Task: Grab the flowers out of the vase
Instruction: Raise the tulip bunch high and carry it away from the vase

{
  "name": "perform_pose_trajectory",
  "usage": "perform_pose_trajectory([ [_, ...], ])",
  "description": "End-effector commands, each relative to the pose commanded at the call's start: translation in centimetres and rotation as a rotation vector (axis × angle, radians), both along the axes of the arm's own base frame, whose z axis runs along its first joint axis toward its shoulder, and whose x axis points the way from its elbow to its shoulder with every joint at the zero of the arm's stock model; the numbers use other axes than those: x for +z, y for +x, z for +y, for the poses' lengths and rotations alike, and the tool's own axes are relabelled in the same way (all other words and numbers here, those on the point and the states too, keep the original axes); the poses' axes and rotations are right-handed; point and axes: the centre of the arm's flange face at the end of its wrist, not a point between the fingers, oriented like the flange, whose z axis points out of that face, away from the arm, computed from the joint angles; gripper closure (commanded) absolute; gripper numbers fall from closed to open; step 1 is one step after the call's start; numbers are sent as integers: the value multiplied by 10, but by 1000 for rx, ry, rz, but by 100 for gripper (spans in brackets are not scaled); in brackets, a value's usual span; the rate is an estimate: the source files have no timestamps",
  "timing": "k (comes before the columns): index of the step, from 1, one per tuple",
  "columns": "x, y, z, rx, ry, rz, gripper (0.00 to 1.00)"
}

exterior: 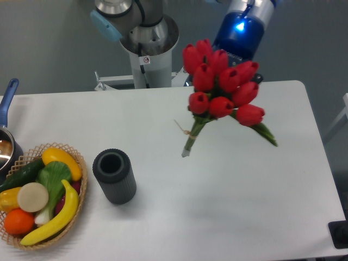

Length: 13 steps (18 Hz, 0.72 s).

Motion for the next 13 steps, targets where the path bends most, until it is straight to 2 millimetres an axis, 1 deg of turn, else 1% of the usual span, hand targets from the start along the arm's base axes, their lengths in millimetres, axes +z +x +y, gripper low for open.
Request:
perform_pose_trajectory([
  [8,-7,-6,-2,-7,-5,19,56],
  [11,-9,-12,-8,7,-6,19,56],
  [13,-8,-12,-8,7,-6,22,56],
])
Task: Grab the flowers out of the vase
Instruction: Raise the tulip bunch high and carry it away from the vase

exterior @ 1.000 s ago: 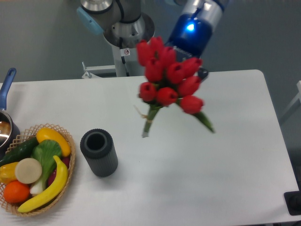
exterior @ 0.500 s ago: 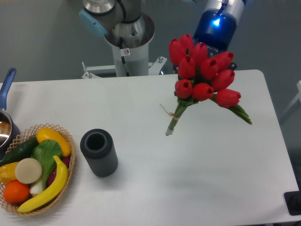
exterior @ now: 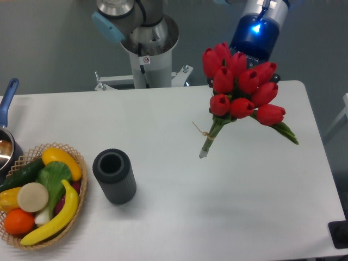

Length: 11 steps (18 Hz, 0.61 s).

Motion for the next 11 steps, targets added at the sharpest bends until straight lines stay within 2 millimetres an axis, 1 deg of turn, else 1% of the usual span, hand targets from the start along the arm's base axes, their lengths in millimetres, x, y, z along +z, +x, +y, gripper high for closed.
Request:
perform_pose_trajectory([
  [5,-6,1,0,-3,-4,-6,56],
  [11,-7,2,-1,-3,-4,-9,56],
])
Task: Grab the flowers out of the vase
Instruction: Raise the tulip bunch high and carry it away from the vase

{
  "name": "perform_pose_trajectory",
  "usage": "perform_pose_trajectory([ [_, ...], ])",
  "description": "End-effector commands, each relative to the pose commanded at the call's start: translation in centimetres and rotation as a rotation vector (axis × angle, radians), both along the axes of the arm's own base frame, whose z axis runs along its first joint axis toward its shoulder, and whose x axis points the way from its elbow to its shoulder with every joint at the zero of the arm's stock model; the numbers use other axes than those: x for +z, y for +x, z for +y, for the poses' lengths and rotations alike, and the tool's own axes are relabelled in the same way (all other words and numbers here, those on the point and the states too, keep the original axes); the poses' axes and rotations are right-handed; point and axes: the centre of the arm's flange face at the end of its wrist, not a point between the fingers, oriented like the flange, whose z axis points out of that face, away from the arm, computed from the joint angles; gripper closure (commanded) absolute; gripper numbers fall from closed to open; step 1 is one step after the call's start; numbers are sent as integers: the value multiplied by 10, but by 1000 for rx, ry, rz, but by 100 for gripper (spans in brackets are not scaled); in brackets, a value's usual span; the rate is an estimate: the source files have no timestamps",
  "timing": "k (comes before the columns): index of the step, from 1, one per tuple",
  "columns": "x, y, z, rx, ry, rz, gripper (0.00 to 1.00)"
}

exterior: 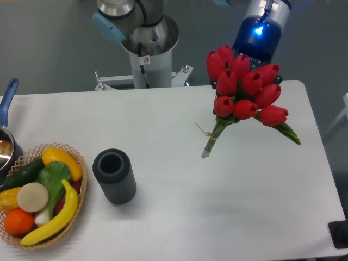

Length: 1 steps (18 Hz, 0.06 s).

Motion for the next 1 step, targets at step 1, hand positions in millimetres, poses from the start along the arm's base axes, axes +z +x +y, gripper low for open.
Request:
perform_pose_trajectory([
  [1,-1,1,0,-1,0,0,56],
])
